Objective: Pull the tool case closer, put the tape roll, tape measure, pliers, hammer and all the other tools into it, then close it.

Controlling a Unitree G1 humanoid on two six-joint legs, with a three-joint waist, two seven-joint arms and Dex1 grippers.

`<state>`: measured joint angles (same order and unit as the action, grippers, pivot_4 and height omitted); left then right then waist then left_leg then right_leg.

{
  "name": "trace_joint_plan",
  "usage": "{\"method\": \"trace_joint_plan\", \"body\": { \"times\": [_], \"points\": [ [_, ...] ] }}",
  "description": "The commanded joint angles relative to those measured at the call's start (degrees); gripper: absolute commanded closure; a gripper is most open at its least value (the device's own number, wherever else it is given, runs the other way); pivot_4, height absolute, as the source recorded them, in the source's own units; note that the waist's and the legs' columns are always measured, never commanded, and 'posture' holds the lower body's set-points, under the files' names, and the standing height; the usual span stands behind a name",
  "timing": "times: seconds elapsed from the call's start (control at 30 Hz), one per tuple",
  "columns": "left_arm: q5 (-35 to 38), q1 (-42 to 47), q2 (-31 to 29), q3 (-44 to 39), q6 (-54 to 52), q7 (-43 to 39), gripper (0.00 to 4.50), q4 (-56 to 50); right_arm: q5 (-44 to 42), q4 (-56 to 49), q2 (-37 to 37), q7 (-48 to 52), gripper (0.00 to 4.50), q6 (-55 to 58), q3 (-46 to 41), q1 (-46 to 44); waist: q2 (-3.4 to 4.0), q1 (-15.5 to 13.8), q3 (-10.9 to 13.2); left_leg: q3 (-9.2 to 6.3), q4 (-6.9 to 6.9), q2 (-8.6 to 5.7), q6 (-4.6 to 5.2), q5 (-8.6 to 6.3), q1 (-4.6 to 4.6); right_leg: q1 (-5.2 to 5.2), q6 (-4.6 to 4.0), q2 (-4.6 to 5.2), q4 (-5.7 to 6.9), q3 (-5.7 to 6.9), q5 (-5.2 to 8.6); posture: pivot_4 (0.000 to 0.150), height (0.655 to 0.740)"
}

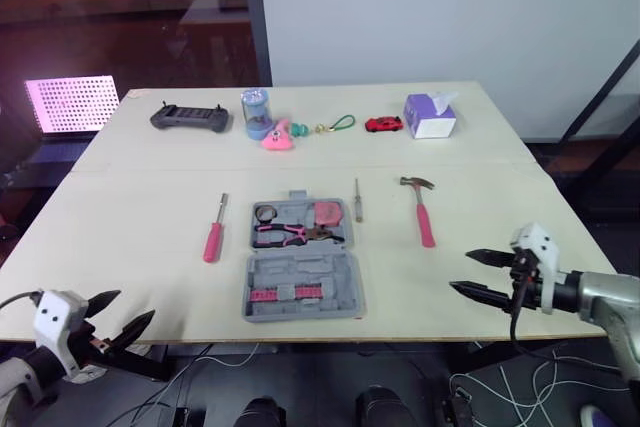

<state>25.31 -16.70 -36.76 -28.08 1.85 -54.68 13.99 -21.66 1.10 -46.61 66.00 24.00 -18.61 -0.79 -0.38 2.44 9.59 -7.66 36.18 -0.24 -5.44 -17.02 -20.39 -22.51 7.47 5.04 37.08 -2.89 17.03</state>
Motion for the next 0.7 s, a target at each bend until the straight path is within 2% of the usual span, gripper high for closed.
{"method": "trace_joint_plan", "body": {
  "times": [0.03, 0.2, 0.5, 0.6, 0.7],
  "points": [
    [1.19, 0.32, -0.46, -2.13, 0.98, 0.20, 0.00, -0.79, -2.01, -2.55, -1.06, -0.74, 0.02, 0.60, -1.34, -0.09, -0.07, -0.02, 0.04, 0.00, 0.00, 0.00, 0.00, 0.00, 0.00, 0.00, 0.00, 0.00, 0.00, 0.00, 0.00, 0.150, 0.7400],
    [2.81, 1.90, -1.12, -2.24, -0.78, -0.17, 0.00, -3.16, -3.65, -5.17, -1.03, -2.30, 0.02, 3.51, -0.80, -1.59, -0.09, -0.04, 0.05, 0.00, 0.02, 0.00, 0.00, 0.00, -0.01, 0.01, 0.00, 0.00, 0.00, 0.00, 0.00, 0.150, 0.7400],
    [5.95, 5.82, -5.37, 2.57, -11.66, -1.37, 0.00, -19.52, -2.68, -12.05, 0.91, -9.40, 0.02, 7.46, 5.29, -7.67, -0.13, -0.02, 0.11, 0.00, 0.01, 0.01, 0.00, 0.00, -0.03, 0.00, 0.00, 0.00, -0.01, 0.00, 0.00, 0.150, 0.7400],
    [4.20, 8.34, -6.52, 4.46, -14.97, 1.00, 0.00, -22.71, -0.80, -14.26, 2.68, -13.62, 0.02, 8.43, 9.35, -9.61, -0.17, -0.01, 0.14, -0.01, 0.01, 0.02, 0.00, 0.00, -0.04, -0.02, 0.00, -0.01, 0.00, 0.00, 0.00, 0.150, 0.7400],
    [2.37, 10.54, -6.50, 8.21, -21.37, 6.76, 0.00, -28.66, 4.90, -13.90, 7.50, -22.01, 0.02, 6.99, 14.34, -13.86, -0.15, 0.18, 0.16, -0.01, 0.00, 0.02, 0.00, 0.00, -0.03, -0.05, -0.01, -0.02, 0.02, -0.01, -0.01, 0.150, 0.7400]
  ]
}}
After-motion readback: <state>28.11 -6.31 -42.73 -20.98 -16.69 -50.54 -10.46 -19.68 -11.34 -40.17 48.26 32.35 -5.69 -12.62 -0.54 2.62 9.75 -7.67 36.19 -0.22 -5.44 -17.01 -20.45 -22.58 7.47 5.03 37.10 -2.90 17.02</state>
